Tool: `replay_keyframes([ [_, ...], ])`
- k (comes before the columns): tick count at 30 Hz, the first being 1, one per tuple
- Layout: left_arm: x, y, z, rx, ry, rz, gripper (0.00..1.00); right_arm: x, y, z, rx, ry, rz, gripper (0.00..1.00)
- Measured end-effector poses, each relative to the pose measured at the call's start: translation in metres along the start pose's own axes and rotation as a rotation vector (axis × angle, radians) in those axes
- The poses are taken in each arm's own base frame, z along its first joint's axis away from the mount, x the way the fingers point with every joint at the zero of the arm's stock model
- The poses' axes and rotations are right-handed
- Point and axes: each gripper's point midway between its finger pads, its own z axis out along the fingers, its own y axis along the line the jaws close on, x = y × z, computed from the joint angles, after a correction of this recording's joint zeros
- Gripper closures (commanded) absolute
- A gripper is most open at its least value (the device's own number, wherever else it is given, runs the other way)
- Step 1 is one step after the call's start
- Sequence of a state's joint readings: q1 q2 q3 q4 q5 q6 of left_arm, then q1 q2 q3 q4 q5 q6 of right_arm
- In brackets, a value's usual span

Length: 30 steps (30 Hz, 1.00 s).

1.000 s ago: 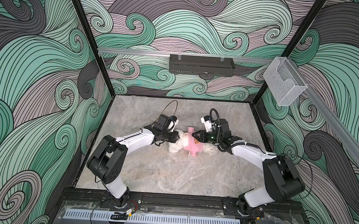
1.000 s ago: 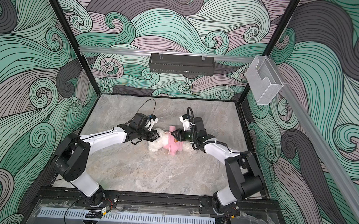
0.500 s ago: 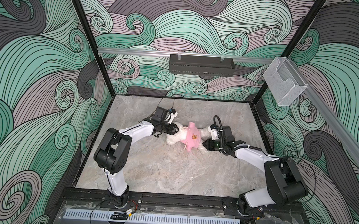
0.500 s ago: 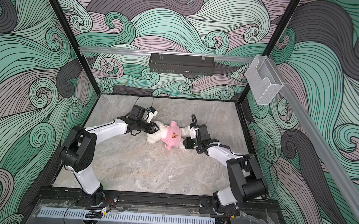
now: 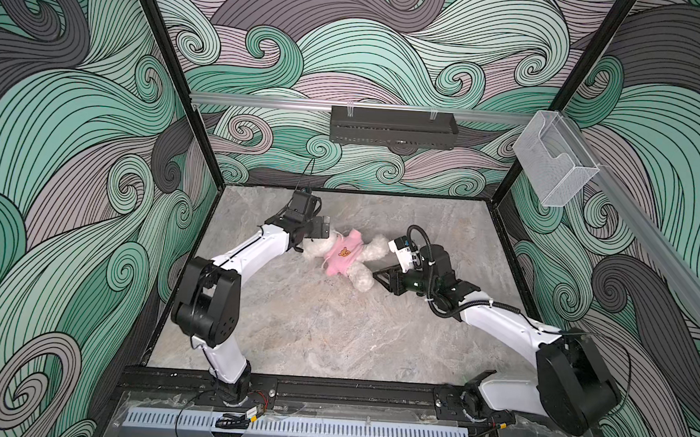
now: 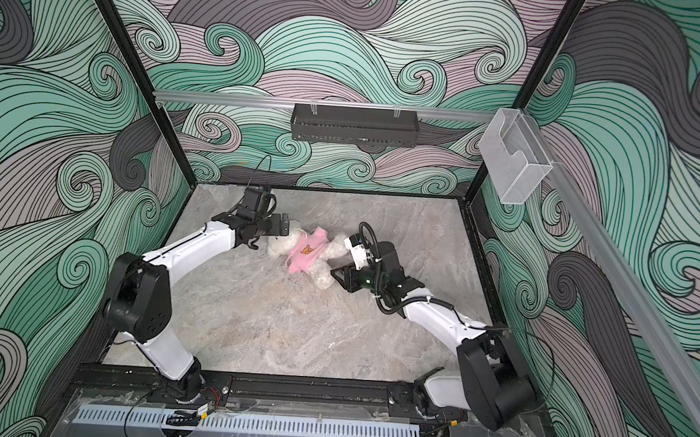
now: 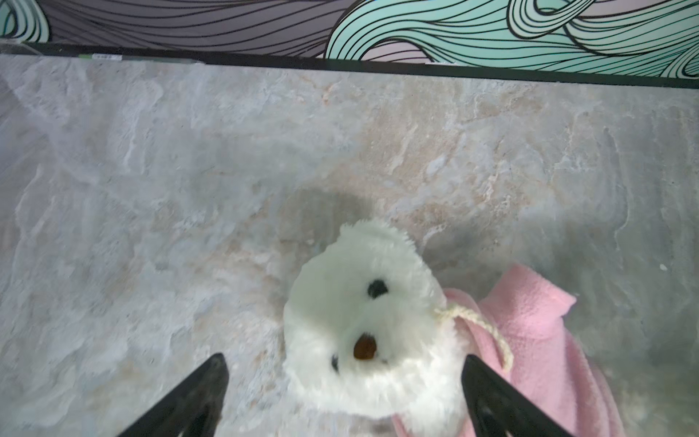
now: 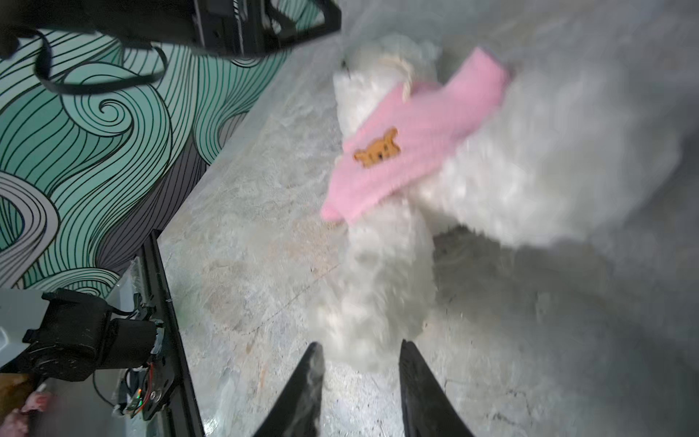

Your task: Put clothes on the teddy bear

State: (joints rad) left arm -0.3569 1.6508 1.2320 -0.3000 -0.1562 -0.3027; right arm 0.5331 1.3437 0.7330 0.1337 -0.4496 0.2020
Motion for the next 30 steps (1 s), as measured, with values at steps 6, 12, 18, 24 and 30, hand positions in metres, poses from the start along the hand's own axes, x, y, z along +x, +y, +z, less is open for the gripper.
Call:
replay_keyframes([
  [6,0.05,-0.003,-0.022,0.096,0.076,-0.091,0.16,-0.046,-0.021,0.022,0.138,-0.043,-0.202,0.58],
  [12,0.11,-0.037,-0.013,0.306,0.244,-0.247,0.26,-0.042,-0.067,0.067,0.257,0.076,-0.199,0.63],
  [18,0.104,-0.069,0.019,0.413,0.323,-0.292,0.35,0.017,-0.084,0.071,0.258,0.25,-0.078,0.72],
  [24,0.067,-0.09,0.035,0.471,0.298,-0.222,0.29,0.051,-0.03,0.035,0.139,0.259,-0.154,0.59],
  [30,0.046,-0.087,0.029,0.451,0.238,-0.156,0.19,-0.003,-0.005,0.032,0.165,0.126,-0.468,0.5],
])
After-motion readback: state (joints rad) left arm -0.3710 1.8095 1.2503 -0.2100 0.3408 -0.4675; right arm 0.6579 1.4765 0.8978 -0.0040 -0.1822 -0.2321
